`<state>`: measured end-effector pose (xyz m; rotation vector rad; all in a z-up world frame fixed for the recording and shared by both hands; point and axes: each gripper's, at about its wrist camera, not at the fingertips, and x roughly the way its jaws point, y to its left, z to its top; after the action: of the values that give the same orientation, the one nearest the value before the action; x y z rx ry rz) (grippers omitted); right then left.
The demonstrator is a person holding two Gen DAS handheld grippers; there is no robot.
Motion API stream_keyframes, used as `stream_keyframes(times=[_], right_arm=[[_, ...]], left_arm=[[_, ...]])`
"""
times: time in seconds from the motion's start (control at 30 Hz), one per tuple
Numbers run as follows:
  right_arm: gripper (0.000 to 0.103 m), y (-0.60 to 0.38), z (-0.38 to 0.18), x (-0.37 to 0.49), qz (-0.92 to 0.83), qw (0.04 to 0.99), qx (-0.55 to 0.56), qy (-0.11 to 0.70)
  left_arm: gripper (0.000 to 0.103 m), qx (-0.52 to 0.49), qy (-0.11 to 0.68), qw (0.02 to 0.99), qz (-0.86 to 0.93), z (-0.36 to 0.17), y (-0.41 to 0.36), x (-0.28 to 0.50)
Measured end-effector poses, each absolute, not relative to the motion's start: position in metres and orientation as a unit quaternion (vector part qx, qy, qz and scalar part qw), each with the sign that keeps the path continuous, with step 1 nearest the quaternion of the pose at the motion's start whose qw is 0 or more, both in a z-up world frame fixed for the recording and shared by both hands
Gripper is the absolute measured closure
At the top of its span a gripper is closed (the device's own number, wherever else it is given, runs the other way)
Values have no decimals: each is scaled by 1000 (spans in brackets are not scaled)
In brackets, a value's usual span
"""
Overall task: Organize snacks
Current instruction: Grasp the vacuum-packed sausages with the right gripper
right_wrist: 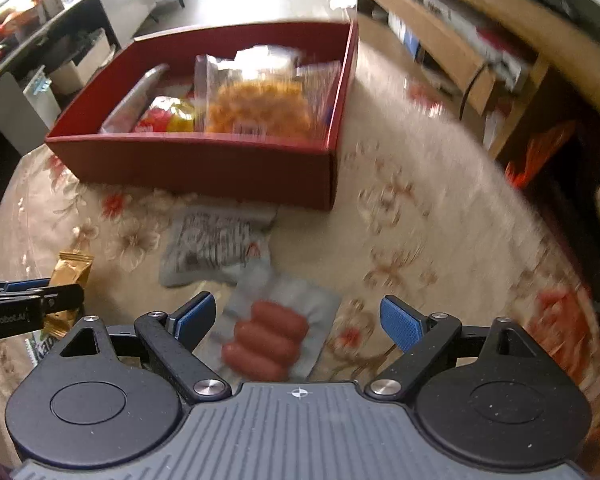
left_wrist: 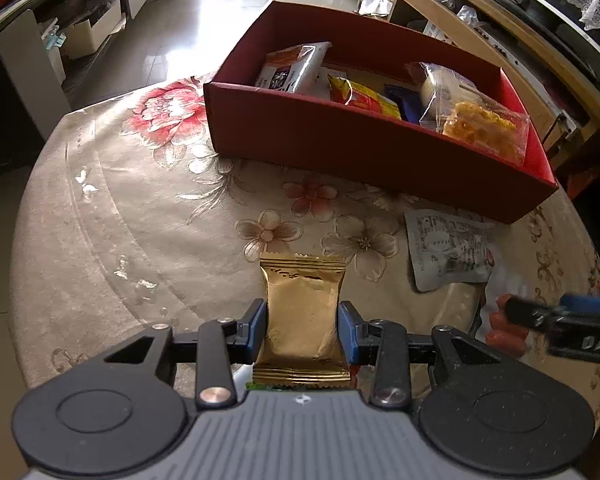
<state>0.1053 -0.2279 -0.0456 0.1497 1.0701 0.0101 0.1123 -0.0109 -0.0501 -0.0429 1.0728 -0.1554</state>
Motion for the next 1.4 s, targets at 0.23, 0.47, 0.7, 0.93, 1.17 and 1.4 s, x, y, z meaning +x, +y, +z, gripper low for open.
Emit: stream_keyframes(times=[0.23,0.47,0.7,0.93,1.17,1.4], right_arm=[[10,-222,-61,112,11,842,115,527],[26,-198,-66,110,12,851,21,525],[38,-207,-60,87,31,850,17,526],[38,-222,-61,58,29,843,12,537],[35,-240,-65,48,1,843,24,538],[16,-251,-72,54,-14,837,38,546]], left_arm=[[64,-31,511,855,-85,-50,-19,119],[64,-31,514,852,-91,-51,-22,121],[64,-14,512,850,-126,-48,-41,110],[64,15,513,843,-161,-50,-67,94],[63,51,519,835,-172,-62,-89,82],[49,44,529,831,-167,-70,-92,86]])
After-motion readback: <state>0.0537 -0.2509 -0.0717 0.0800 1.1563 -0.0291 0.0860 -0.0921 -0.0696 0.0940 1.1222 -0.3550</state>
